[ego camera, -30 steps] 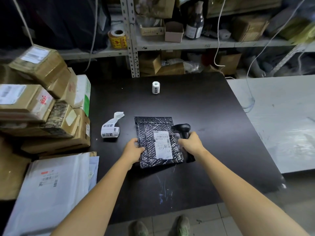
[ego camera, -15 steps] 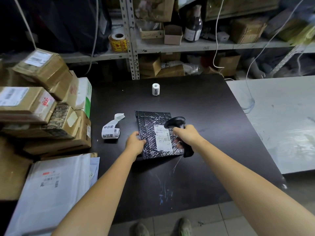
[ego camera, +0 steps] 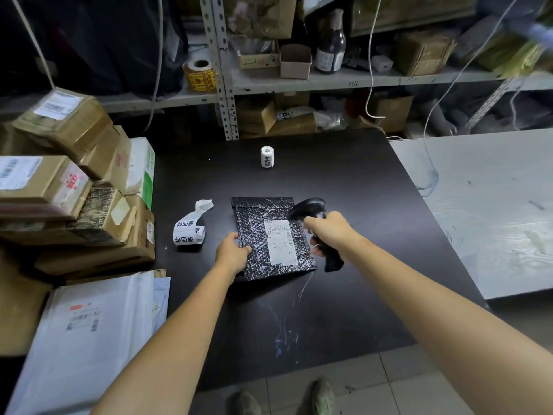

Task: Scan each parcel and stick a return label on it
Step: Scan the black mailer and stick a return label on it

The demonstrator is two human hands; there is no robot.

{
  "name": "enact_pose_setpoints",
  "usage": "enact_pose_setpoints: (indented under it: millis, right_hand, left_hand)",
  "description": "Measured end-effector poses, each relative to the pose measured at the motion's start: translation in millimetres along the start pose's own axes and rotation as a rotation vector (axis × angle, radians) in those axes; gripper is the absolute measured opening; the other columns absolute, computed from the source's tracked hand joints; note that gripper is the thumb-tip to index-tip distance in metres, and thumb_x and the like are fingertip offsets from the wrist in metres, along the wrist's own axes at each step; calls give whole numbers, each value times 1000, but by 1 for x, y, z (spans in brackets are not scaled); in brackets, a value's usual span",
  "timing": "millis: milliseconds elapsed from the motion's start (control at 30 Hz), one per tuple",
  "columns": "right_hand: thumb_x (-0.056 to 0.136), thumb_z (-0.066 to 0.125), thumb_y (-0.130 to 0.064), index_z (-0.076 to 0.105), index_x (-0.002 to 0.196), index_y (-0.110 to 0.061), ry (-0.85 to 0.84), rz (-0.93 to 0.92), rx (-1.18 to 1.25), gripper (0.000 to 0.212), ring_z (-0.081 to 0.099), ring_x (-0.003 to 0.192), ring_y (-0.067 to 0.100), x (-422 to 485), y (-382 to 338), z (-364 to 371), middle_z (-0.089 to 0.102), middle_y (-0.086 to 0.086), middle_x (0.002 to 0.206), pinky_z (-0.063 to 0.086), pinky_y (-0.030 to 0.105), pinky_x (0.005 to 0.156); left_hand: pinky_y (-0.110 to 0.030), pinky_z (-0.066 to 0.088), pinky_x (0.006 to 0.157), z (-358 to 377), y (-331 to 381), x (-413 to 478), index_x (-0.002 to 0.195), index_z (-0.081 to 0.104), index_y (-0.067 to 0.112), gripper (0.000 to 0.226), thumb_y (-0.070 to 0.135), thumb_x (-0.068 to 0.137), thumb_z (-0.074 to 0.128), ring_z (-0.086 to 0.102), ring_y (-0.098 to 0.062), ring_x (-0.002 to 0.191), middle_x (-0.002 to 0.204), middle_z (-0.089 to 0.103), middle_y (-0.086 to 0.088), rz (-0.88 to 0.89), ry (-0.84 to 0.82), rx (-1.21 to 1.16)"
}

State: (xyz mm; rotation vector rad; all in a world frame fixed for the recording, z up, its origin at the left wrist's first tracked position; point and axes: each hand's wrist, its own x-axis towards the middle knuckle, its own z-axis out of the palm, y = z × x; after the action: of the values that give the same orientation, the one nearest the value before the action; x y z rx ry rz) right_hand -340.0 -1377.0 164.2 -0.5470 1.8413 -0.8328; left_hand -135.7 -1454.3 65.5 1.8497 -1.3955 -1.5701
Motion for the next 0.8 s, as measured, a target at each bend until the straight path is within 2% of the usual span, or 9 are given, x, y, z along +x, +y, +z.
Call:
enact_pose_setpoints:
  millis: [267,367,467,500,533,600,700,733,800]
  right_hand:
    - [84,62,-16,53,84,-2,10,-18,-23,17,54,40,22,4,3,-5,60,12,60,49,28,48]
    - [87,64,-18,56,94,-1,32,-37,-32,20,56,43,23,14,16,-10,67,13,60,52,31,50]
    - [88,69,-23,61,101,0,95,-39,-90,27,62,64,27,26,40,-18,71,14,76,56,42,71]
    - [87,71,-22,64,98,0,128,-38,-129,25,62,72,26,29,50,-22,70,14,81,55,41,77]
    - [86,72,-19,67,93,-3,148,-36,-166,19,62,74,25,32,58,-25,67,12,82,53,36,75]
    - [85,74,-15,66,85,-9,161,-25,-208,10,59,67,15,38,73,-31,63,5,76,47,26,60]
    - [87,74,-12,66,92,-4,181,22,-142,12,57,59,12,46,87,-36,61,2,69,45,19,44]
    - [87,74,-10,67,96,-2,184,25,-105,15,58,59,15,47,90,-37,63,4,70,47,17,46]
    - [86,75,-8,67,106,0,187,24,-58,23,63,74,25,52,93,-41,66,10,83,54,25,68]
  left_hand:
    - [-53,55,88,1,-4,2,115,55,18,31,3,89,64,66,-33,98,107,66,-13,0,0,4]
    - [-53,54,89,0,-8,0,113,55,18,29,3,89,64,66,-33,98,109,67,-13,8,-2,14]
    - [-54,54,89,-4,-15,-4,111,55,15,27,1,89,63,66,-35,100,110,67,-16,5,-6,21]
    - [-54,54,89,-6,-19,-6,110,55,14,26,0,90,62,66,-36,100,110,66,-17,4,-7,25]
    - [-52,54,89,-7,-22,-7,110,54,13,25,-1,90,61,65,-36,100,111,66,-17,2,-11,31]
    - [-50,54,90,-11,-29,-7,114,54,11,27,-2,91,60,64,-35,102,111,64,-17,-7,-22,55]
    - [-48,53,92,-14,-37,-5,122,53,7,33,-1,91,61,63,-34,105,113,62,-16,-24,-33,111]
    - [-48,52,92,-14,-39,-4,123,53,7,34,-1,91,61,63,-34,105,114,62,-15,-24,-33,119]
    - [-49,52,94,-13,-43,-4,123,54,8,34,-1,91,61,63,-33,105,113,63,-14,-19,-29,129]
